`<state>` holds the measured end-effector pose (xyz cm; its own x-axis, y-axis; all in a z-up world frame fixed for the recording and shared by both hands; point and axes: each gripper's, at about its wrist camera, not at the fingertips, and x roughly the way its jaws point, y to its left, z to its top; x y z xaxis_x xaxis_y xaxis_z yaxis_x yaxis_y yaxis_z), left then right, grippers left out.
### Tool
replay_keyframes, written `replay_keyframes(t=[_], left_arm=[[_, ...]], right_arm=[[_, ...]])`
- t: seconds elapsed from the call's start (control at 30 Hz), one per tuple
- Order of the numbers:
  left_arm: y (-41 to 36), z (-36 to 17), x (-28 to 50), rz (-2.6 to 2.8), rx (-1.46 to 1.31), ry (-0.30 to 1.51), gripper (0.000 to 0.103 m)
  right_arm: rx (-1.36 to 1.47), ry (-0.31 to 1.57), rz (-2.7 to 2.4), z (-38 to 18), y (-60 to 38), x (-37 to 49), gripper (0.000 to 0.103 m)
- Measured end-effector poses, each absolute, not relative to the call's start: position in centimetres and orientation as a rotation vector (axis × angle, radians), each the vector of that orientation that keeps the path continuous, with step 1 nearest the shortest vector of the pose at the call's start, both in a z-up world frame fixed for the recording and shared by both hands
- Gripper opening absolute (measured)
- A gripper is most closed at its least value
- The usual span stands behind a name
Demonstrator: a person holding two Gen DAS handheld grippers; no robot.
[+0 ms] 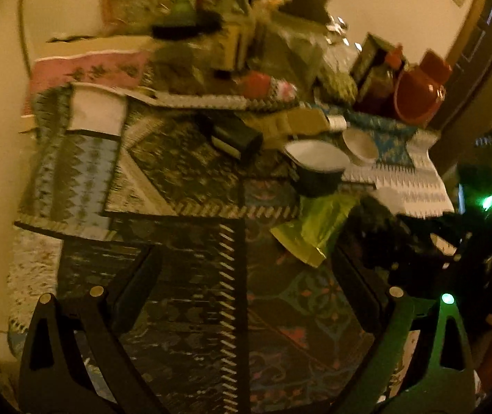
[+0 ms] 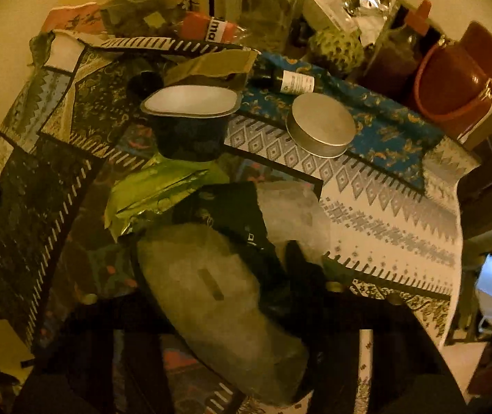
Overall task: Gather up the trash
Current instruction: 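Grasp the green snack bag with the left tool while the right tool grasps the dark plastic bag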
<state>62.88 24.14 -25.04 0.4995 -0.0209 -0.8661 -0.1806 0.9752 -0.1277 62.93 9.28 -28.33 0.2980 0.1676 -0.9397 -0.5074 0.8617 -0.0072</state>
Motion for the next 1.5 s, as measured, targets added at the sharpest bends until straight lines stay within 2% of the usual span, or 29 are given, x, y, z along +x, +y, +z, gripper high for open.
replay_keyframes(t=[0.07,0.2,0.33,0.6,0.73,0.83,0.9,0.97,1.07,1.27,1.5], left_arm=[[23.4,-25.8,63.6,0.066,-0.197,1.063,0.099],[21.7,-27.6,65.4,-0.006,-0.172,1.1,0.099],[20.2,-29.6,67.3,-0.072,-0.145,1.145,0.099],[17.6,-32.1,70.2,-0.164,0.023,1.197,0.083],[17.3,-32.7,71.1,-0.177,0.054,1.206,0.065],[16.9,-32.8,71.3,-0.189,0.057,1.215,0.063],[16.7,-32.7,71.3,-0.193,0.066,1.217,0.056],[16.5,-32.6,71.2,-0.196,0.065,1.219,0.038],[16.4,-32.3,71.0,-0.218,0.015,1.236,0.025],[16.2,-30.2,68.9,-0.193,-0.07,1.216,0.022],[14.3,-25.3,64.8,-0.136,-0.108,1.101,0.021]], right_arm=[[-0.296,1.182,0.468,-27.8,8.8,63.1,0.022],[-0.22,1.133,0.452,-25.8,7.1,63.6,0.009],[-0.114,1.08,0.406,-23.3,4.7,63.9,0.008],[0.069,1.01,0.316,-19.6,-0.8,63.5,0.007],[0.116,1.012,0.277,-19.6,-2.6,62.6,0.007],[0.16,1.029,0.253,-19.9,-4.2,62.0,0.007],[0.18,1.037,0.245,-19.9,-5.1,61.6,0.007],[0.193,1.04,0.235,-19.9,-5.8,61.0,0.007],[0.207,1.042,0.232,-19.7,-6.8,60.3,0.007],[0.206,1.015,0.247,-18.3,-8.4,58.4,0.007],[0.196,0.944,0.291,-15.3,-10.8,56.0,0.007]])
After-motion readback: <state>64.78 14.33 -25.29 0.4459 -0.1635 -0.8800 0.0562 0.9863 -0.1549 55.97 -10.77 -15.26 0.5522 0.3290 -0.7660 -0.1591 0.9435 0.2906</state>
